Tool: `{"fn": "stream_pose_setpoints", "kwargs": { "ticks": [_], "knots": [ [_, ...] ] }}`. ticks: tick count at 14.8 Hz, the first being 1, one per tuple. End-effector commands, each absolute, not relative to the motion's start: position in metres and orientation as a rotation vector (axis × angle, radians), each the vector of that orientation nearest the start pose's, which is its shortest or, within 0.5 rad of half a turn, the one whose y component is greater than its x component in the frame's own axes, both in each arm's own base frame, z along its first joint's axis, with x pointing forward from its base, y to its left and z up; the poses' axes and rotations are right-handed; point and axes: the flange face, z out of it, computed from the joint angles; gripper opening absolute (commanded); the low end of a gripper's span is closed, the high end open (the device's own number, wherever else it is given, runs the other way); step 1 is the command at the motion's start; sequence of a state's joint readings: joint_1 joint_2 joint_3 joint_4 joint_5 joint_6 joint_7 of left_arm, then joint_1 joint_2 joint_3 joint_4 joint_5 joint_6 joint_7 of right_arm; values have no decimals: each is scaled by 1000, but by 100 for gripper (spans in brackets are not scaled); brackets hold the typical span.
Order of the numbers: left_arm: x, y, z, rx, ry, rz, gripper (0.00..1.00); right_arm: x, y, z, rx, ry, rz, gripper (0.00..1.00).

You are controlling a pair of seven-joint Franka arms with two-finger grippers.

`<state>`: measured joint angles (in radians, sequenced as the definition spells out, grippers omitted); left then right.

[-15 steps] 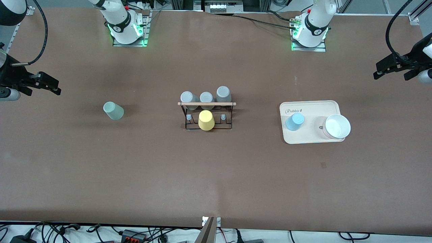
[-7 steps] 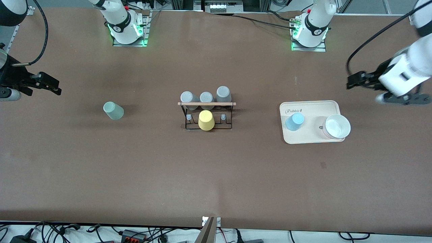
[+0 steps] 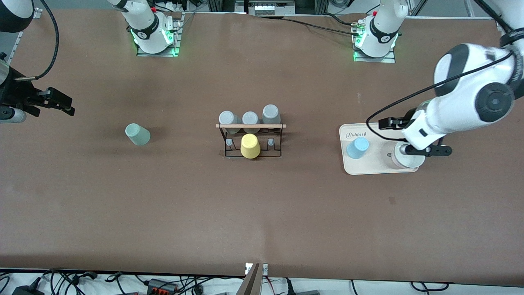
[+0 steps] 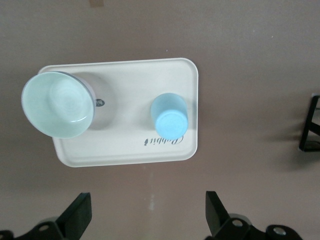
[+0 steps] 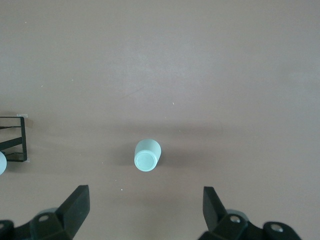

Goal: Hang scattered cups on rack with three cups
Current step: 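Move the left gripper down over the light blue cup on the tray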

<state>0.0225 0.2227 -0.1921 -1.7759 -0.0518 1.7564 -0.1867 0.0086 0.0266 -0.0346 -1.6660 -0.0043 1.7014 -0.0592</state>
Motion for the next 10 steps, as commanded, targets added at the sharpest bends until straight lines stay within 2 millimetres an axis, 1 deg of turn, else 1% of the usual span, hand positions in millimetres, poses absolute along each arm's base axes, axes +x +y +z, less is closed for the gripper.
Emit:
{"fn": "stream_pose_setpoints", "kwargs": {
  "ticks": [1,3,6,8,10],
  "knots": [
    [568,-108,367,-3182,-120,347,100,566,-16,577,-3157,-61,-16,100],
    [565,-111,332,-3193,-140,306,100,566,-16,577,-3157,-64,-13,100],
    [564,-110,295,-3204,-163,279,100,566,-16,577,-3157,-61,-16,100],
    [561,-111,269,-3207,-227,251,100,567,-16,574,-3157,-64,-9,100],
    [552,-124,251,-3209,-217,237,100,568,-16,573,-3157,-64,-6,100]
  ]
}}
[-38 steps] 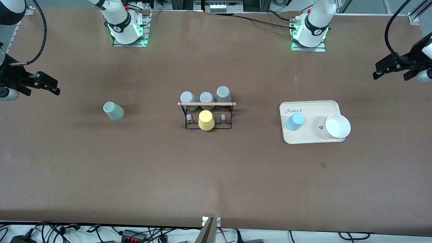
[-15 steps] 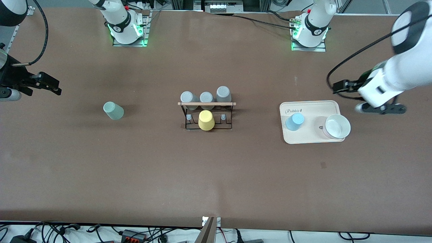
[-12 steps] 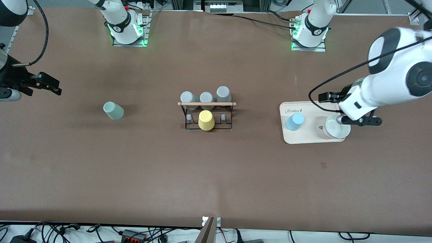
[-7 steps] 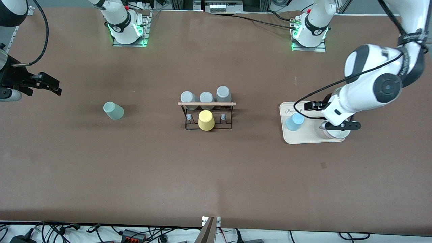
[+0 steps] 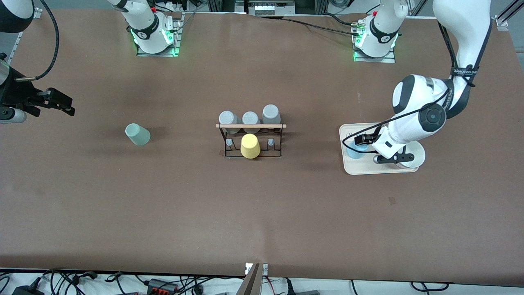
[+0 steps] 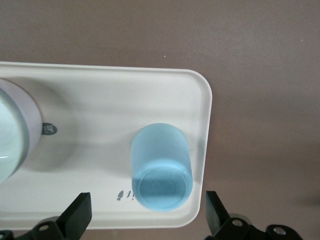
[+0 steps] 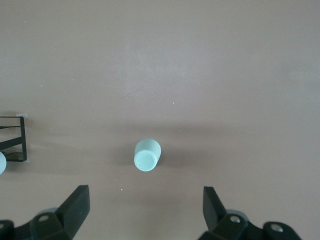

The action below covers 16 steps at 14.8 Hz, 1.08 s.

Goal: Hang scattered cups on rack with three cups
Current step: 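Close the left gripper on the light blue cup and lift it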

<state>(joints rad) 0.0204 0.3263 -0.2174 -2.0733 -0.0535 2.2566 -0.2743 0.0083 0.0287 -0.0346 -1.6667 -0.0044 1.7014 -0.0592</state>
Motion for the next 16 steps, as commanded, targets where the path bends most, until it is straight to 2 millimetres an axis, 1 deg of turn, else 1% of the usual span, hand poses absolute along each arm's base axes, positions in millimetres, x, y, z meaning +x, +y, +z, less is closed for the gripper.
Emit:
{"fn": "stream_pose_setpoints", "kwargs": {
  "ticks": [1,4,6,8,13,14,16],
  "knots": [
    [549,-125,244,-3209,-216,242,100,568,-15,573,-3157,-64,-6,100],
    [545,-126,232,-3205,-210,261,100,568,-15,574,-3157,-64,-13,100],
    [544,-127,230,-3206,-208,259,99,568,-15,574,-3157,-64,-11,100],
    [544,-126,230,-3201,-198,258,93,568,-15,574,-3157,-64,-11,100],
    [546,-126,232,-3201,-194,250,69,569,-16,574,-3157,-61,-16,100],
    [547,-125,235,-3202,-197,240,64,569,-16,574,-3157,-61,-16,100],
    [551,-123,243,-3205,-206,221,61,569,-16,574,-3156,-61,-16,100]
  ]
}}
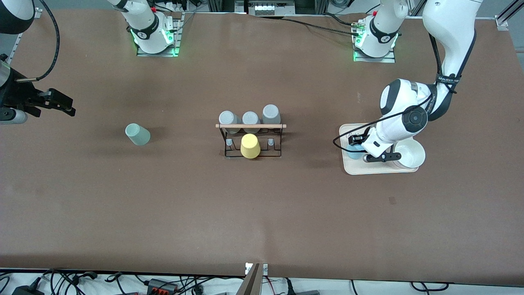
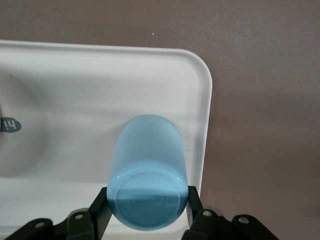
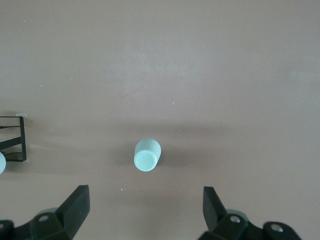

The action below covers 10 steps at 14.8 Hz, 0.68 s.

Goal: Hang scattered cups on rack with three cups
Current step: 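Close the left gripper on the light blue cup and lift it, then carry the blue cup to the rack and hang it beside the yellow cup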

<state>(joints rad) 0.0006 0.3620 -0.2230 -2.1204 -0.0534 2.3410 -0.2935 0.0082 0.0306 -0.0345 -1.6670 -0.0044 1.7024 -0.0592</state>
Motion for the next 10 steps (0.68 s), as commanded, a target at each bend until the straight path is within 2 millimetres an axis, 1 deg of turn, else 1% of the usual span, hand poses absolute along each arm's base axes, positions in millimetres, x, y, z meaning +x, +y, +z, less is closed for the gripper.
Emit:
{"fn": "stream_pose_setpoints", "kwargs": {
  "ticks": [1,2,4,6,7,9,10],
  "knots": [
    [553,-123,250,-3208,-206,201,58,569,-16,572,-3155,-61,-9,100],
    [555,-120,257,-3209,-212,186,55,569,-17,573,-3156,-59,-13,100],
    [568,-120,282,-3218,-215,128,54,570,-16,574,-3156,-61,-16,100],
    [588,-124,318,-3216,-237,158,55,570,-17,574,-3156,-59,-16,100],
    [598,-126,339,-3209,-292,192,55,570,-17,574,-3156,-59,-16,100],
    [605,-139,369,-3196,-368,233,55,570,-17,574,-3156,-59,-16,100],
    [605,-152,380,-3192,-387,240,55,570,-17,574,-3156,-59,-18,100]
  ]
}}
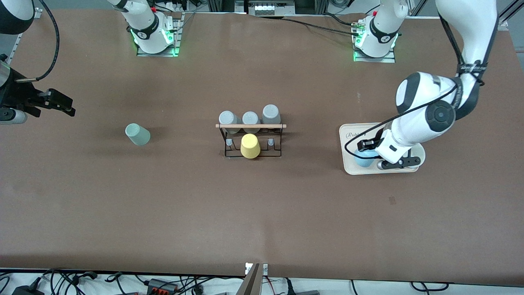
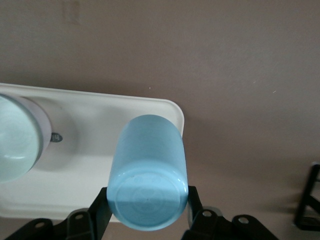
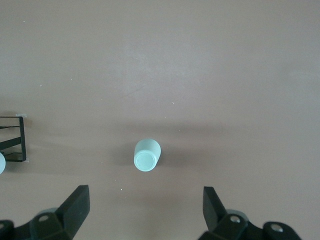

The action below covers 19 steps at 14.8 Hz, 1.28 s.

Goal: Hang scattered cups on rack with three cups
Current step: 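Carry the blue cup to the rack and hang it beside the yellow cup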

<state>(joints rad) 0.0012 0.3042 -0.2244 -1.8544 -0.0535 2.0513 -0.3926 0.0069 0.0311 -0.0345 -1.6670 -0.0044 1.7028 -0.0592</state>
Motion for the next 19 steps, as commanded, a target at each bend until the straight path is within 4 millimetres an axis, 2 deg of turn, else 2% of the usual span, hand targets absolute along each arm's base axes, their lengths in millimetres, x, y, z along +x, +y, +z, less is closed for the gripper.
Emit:
{"fn": "stream_pose_setpoints", "kwargs": {
  "ticks": [1,2,3,6,7,9,12,15,19],
  "knots": [
    [606,-169,392,-3197,-405,227,55,570,-18,574,-3154,-56,-16,100],
    [606,-182,401,-3199,-459,208,55,569,-19,574,-3154,-53,-16,100],
    [605,-204,412,-3206,-505,189,55,571,-19,572,-3154,-53,-11,100],
    [600,-255,436,-3224,-632,159,56,570,-20,574,-3156,-51,-11,100],
    [601,-268,437,-3220,-688,166,56,570,-20,575,-3154,-49,-16,100],
    [597,-310,438,-3220,-753,178,56,571,-20,576,-3153,-48,-21,100],
    [593,-353,441,-3217,-817,176,56,573,-22,574,-3150,-43,-16,100],
    [580,-388,431,-3199,-848,206,56,574,-22,574,-3158,-52,-18,100],
    [579,-427,420,-3160,-894,185,56,575,-23,571,-3156,-42,-9,100]
  ]
}}
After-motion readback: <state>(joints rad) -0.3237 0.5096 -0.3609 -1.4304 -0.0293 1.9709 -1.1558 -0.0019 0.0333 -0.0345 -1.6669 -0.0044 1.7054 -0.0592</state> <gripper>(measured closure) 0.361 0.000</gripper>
